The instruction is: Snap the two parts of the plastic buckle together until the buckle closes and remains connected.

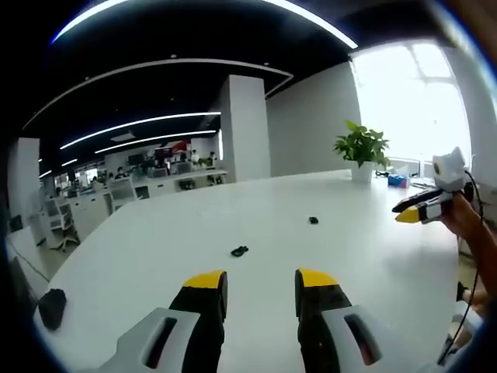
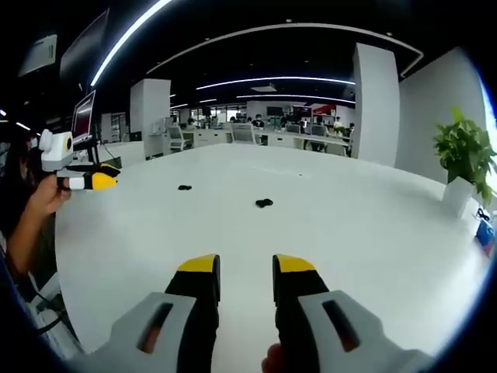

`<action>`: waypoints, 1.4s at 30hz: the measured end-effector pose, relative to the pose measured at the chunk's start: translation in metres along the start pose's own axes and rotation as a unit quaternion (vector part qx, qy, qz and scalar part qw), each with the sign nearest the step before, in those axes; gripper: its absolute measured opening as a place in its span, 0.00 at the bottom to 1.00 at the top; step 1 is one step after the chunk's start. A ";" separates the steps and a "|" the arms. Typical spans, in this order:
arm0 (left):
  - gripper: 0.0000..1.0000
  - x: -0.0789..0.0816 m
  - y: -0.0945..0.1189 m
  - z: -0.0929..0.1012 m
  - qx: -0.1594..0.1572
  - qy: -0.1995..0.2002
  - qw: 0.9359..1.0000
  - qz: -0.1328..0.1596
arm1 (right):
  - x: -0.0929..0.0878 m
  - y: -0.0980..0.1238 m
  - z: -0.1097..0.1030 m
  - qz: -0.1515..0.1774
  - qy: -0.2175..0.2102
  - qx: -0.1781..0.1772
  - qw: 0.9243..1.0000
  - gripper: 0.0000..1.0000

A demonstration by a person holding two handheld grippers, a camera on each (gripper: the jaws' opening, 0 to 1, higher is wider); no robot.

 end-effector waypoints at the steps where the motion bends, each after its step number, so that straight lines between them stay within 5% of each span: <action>1: 0.35 0.000 -0.001 -0.001 0.000 0.001 1.000 0.001 | 0.000 0.000 0.000 0.000 0.000 0.001 1.000 0.26; 42: 0.36 0.025 -0.020 -0.004 -0.027 -0.009 0.999 0.016 | 0.013 -0.025 0.018 -0.001 -0.015 0.026 1.000 0.27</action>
Point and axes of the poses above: the point that each gripper's makers call its tool centre point, and the gripper's own axes: y roughly backward along the fingers, z roughly to its right, x roughly out of its top, the point moved 3 cm from there along y, roughly backward along the fingers, and after that the axes turned 4 degrees about x, right-handed, at the moved point
